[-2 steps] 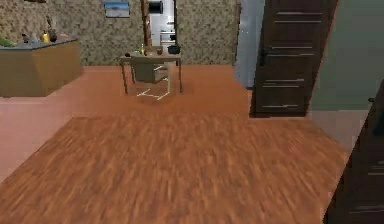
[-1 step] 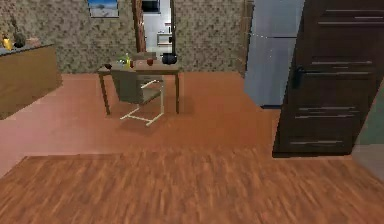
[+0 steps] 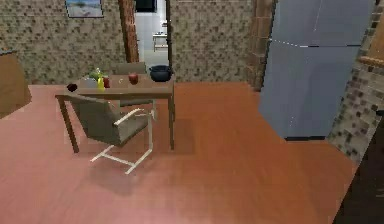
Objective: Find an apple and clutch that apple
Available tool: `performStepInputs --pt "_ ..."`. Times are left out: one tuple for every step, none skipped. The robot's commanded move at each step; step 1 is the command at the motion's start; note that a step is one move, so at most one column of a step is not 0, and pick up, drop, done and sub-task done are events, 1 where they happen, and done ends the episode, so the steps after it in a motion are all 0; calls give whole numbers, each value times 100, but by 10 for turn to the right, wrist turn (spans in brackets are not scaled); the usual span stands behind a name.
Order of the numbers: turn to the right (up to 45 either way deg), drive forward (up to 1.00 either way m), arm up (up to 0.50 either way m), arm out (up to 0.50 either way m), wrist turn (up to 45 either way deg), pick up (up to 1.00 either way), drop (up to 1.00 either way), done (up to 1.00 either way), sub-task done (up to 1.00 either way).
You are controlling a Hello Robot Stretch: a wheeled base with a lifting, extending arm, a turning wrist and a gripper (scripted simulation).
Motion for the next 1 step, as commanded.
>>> performStepInputs --pt "0 100 0 0 0 0 0 0 0"
